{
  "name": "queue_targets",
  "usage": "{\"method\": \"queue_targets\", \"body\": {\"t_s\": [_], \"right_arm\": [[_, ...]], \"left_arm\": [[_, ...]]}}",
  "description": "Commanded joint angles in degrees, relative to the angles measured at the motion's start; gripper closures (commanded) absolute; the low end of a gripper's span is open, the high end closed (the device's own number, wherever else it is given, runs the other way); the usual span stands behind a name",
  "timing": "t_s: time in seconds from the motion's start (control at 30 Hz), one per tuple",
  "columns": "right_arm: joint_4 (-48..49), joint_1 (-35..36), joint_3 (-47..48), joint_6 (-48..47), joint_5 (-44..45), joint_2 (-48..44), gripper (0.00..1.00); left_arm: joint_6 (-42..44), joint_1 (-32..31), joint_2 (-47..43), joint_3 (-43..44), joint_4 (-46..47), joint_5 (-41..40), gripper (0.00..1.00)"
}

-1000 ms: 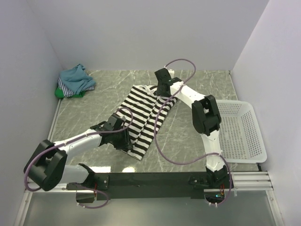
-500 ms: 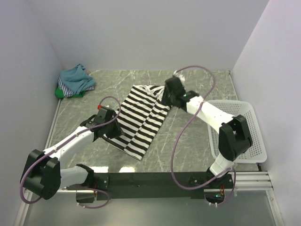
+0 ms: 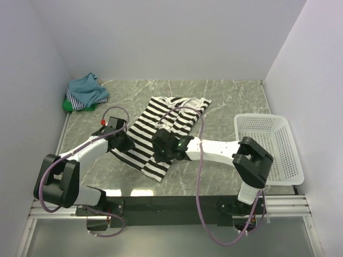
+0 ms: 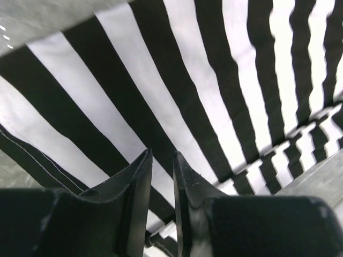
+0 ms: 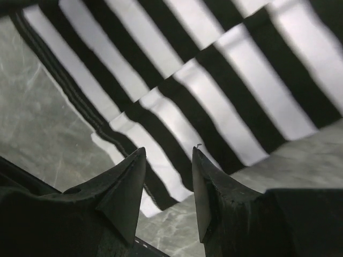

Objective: Fold and stack the tank tops
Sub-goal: Fold the tank top

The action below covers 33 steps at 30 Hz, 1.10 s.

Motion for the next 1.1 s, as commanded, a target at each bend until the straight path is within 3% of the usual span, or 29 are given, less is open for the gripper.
{"method": "queue_targets", "body": {"t_s": [0.0, 0.27, 0.47, 0.83, 1.07], "right_arm": [[-0.67, 3.34, 2.19, -0.27, 1.06, 4.02, 0.53], [-3.84, 5.46, -2.46, -0.27, -0.26, 4.73, 0.53], [-14.65, 9.06, -3.24, 0.69, 2.73, 6.05, 0.53], [-22.21, 12.32, -23.81, 11.41, -1.58, -12.39, 0.52], [-29.85, 9.52, -25.23, 19.67, 4.39, -24.08, 0.44]], "left_arm": [[-2.08, 1.55, -0.26, 2.48, 1.97, -1.57, 0.73], [-2.18, 3.13, -4.39, 3.01, 0.04, -2.63, 0.72], [-1.47, 3.83, -6.14, 3.36, -0.49, -0.87, 0.73], [-0.16, 4.27, -6.59, 3.36, 1.09, 4.66, 0.72], [5.46, 3.66, -1.14, 5.29, 8.47, 18.53, 0.65]]}}
